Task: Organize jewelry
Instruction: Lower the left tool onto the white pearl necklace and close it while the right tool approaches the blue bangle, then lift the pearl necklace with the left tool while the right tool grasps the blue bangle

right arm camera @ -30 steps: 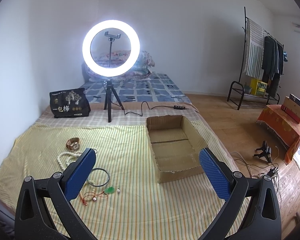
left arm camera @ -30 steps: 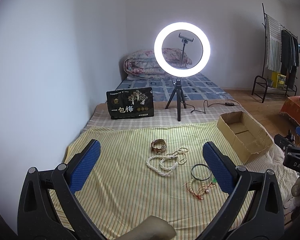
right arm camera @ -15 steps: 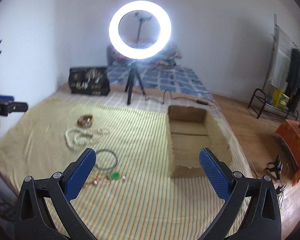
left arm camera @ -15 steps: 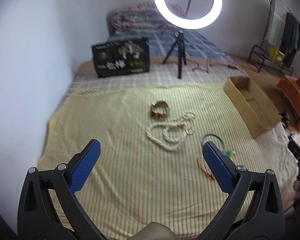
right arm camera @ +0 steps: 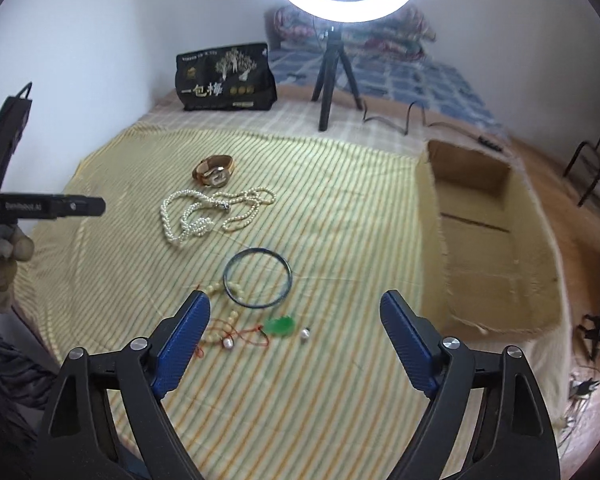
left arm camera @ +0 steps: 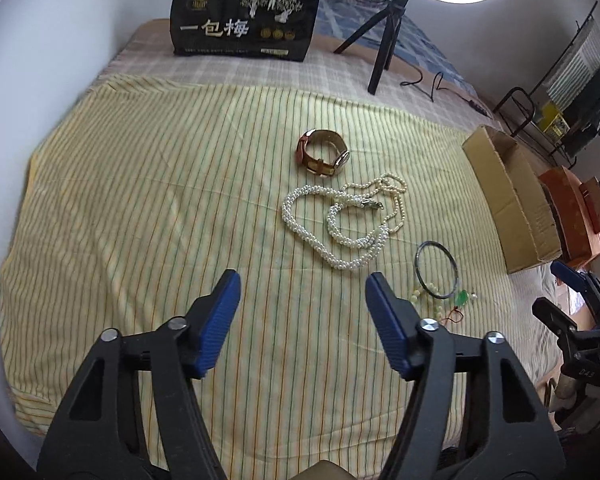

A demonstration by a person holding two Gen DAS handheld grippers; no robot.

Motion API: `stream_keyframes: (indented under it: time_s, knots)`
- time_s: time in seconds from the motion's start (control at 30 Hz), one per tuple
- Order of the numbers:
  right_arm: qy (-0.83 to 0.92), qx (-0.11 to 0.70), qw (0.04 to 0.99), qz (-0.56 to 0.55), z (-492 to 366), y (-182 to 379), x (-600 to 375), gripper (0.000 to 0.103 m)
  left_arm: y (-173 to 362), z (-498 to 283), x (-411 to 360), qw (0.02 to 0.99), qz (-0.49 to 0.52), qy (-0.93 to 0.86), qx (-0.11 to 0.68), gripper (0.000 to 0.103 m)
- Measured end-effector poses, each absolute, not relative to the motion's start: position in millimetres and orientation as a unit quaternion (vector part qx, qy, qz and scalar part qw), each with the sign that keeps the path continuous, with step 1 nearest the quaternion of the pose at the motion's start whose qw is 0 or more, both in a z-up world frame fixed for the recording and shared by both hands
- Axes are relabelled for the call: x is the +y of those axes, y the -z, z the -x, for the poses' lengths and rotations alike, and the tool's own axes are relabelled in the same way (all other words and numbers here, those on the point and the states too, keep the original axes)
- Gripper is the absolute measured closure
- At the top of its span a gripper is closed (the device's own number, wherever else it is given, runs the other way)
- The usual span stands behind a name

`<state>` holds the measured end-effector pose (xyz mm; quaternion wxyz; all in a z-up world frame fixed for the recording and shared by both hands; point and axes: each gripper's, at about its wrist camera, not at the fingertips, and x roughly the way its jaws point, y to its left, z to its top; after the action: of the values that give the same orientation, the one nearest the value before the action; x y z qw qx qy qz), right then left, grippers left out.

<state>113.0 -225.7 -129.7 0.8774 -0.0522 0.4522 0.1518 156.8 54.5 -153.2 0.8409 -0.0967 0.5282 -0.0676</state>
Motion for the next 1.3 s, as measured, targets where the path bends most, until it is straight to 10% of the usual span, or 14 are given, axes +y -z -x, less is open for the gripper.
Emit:
stream_keyframes:
  time_s: [0.33,1.03,1.3]
  knots:
    - [-0.184,0.552,0.813,-0.031,-169,184,-229,0.065,184,-212,60,0.804,0.144,0.079,0.571,0.055]
    - [-0.162,0.606,0.776,-0.067,-201,221,-231,0.082,238,-267,69,0.760,0.188,0.057,0.619,0.061]
    - [-0.148,0.599,0.786,-0.017,-201,223,-214,0.096,239,-267,64,0.779,0.142,0.039,0.609,0.095]
